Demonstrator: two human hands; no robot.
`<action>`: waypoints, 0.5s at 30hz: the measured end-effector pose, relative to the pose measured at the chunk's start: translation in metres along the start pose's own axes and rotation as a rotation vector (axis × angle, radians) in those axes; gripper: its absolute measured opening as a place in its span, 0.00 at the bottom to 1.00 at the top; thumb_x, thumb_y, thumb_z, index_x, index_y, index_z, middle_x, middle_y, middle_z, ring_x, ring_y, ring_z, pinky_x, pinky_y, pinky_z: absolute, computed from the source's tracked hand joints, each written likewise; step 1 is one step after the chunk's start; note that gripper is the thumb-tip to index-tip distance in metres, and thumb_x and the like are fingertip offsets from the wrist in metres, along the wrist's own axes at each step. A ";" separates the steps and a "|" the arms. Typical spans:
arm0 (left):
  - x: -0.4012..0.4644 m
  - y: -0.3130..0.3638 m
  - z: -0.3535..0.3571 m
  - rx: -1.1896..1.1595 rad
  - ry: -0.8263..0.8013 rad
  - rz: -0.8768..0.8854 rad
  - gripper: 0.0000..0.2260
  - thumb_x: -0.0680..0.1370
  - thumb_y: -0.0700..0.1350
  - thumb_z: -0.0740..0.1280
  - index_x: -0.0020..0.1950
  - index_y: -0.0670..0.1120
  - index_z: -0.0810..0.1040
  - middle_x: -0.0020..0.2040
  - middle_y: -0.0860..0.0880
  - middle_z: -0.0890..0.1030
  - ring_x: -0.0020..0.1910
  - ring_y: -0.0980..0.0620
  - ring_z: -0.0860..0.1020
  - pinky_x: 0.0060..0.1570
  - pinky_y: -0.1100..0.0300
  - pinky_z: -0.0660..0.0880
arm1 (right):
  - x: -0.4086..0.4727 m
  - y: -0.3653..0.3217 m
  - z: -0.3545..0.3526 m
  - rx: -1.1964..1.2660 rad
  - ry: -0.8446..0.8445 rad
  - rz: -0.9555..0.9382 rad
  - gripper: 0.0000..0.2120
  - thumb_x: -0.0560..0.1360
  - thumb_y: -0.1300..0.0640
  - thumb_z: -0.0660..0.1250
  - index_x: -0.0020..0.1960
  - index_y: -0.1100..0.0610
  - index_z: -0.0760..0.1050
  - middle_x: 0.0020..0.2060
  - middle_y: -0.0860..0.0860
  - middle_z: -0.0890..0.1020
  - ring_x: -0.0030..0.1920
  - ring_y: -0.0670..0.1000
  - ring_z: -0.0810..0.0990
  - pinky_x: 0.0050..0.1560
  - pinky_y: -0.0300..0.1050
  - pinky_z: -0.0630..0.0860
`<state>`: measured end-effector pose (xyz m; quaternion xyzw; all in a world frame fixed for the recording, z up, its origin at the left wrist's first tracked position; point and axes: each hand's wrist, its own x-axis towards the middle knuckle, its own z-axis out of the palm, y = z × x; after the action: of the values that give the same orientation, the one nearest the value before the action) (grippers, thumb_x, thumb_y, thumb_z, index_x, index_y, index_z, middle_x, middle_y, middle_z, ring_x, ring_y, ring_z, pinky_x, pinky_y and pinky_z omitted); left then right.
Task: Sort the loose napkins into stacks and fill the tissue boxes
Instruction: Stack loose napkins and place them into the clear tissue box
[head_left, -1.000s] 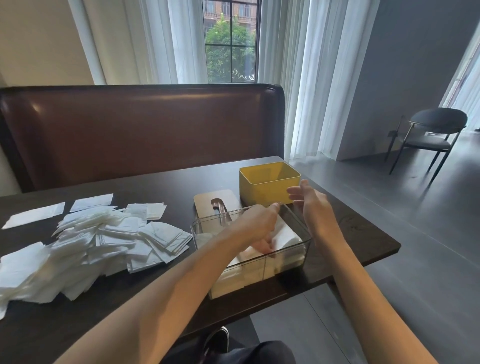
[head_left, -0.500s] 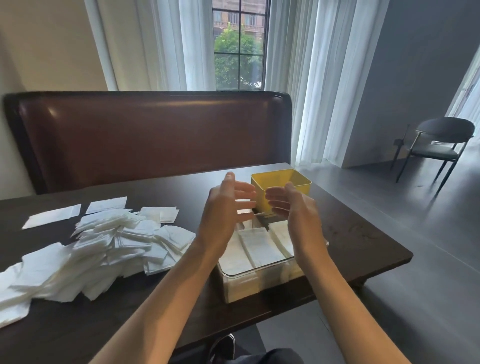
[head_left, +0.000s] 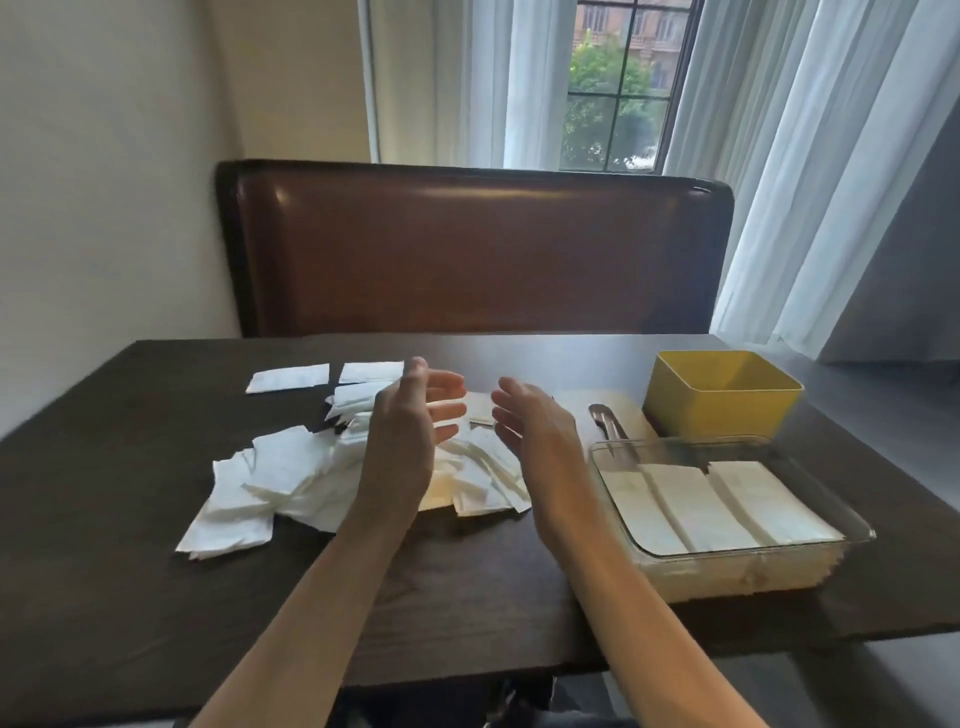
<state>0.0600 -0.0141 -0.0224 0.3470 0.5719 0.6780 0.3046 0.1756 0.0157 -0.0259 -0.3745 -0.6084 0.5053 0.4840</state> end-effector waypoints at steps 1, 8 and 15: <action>0.006 -0.004 -0.010 0.002 0.016 -0.011 0.25 0.87 0.53 0.49 0.52 0.42 0.82 0.51 0.46 0.85 0.49 0.49 0.84 0.56 0.53 0.79 | 0.005 0.005 0.010 -0.036 0.007 0.016 0.12 0.84 0.51 0.55 0.46 0.45 0.75 0.45 0.40 0.79 0.51 0.43 0.78 0.55 0.40 0.74; 0.045 -0.030 -0.052 -0.017 -0.032 -0.069 0.25 0.86 0.57 0.50 0.51 0.45 0.83 0.53 0.48 0.85 0.55 0.51 0.82 0.63 0.55 0.75 | 0.043 0.037 0.049 -0.208 0.057 0.143 0.15 0.83 0.54 0.57 0.49 0.61 0.79 0.45 0.52 0.81 0.49 0.52 0.78 0.54 0.53 0.74; 0.079 -0.048 -0.068 0.109 -0.024 0.083 0.26 0.76 0.67 0.53 0.54 0.53 0.82 0.58 0.51 0.83 0.60 0.54 0.79 0.67 0.55 0.71 | 0.082 0.055 0.066 -0.424 -0.041 0.145 0.15 0.80 0.50 0.64 0.56 0.60 0.81 0.52 0.52 0.84 0.49 0.49 0.79 0.60 0.52 0.77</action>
<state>-0.0400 0.0189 -0.0671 0.3946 0.5896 0.6536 0.2635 0.0888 0.0882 -0.0637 -0.5001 -0.6822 0.4072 0.3444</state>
